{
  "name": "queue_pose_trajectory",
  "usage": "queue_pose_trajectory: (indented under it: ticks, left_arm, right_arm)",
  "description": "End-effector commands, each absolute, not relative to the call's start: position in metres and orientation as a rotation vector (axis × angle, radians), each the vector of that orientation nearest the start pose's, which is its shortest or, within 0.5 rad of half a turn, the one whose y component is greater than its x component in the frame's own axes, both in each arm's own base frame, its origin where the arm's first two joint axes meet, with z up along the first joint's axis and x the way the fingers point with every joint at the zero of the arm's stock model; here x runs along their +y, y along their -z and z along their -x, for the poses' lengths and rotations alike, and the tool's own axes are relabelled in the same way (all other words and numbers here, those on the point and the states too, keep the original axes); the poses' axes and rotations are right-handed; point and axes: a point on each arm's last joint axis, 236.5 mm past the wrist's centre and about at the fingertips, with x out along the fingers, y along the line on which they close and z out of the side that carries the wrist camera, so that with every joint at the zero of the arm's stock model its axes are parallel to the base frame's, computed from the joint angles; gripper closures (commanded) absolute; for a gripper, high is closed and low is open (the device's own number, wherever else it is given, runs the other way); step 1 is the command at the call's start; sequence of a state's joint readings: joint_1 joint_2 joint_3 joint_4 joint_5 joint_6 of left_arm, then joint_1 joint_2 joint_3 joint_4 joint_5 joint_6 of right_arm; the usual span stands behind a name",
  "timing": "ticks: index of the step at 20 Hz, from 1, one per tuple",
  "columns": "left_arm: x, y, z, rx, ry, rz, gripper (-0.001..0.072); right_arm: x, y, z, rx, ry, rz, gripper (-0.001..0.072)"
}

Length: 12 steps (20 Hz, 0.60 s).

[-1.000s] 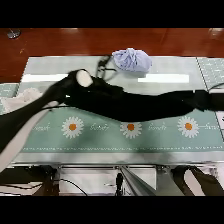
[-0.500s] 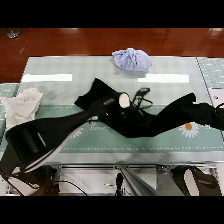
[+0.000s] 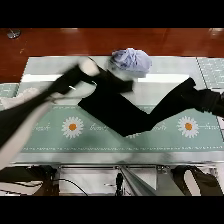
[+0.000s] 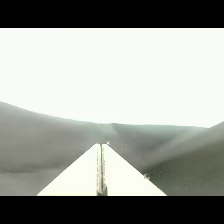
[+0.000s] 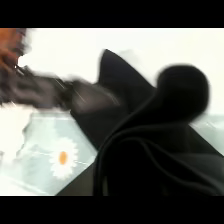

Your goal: Fold the shirts.

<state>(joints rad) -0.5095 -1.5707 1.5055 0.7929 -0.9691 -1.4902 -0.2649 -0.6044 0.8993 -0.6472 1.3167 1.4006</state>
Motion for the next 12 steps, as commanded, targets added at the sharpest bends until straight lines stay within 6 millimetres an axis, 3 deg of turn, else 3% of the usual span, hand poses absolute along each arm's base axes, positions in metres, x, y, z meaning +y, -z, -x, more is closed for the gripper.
queue_pose_trajectory:
  ticks: [1,3,6,9,12]
  left_arm:
    - [-0.254,-0.173,-0.433,0.894,0.683,0.467,0.0682]
    - [-0.2,-0.218,-0.427,0.796,0.632,0.461,0.0682]
    - [-0.155,-0.253,-0.393,0.706,0.585,0.426,0.0683]
    - [-0.135,-0.26,-0.351,0.655,0.547,0.42,0.0683]
    - [-0.136,-0.238,-0.317,0.676,0.541,0.428,0.0682]
  right_arm:
    - [0.155,-0.208,-0.298,0.785,-0.646,-0.585,0.0686]
    - [0.204,-0.19,-0.318,0.855,-0.73,-0.516,0.0685]
    - [0.282,-0.144,-0.341,1.006,-0.841,-0.407,0.0685]
    - [0.339,-0.097,-0.363,1.123,-0.903,-0.365,0.0685]
    - [0.368,-0.056,-0.382,1.196,-0.915,-0.35,0.0685]
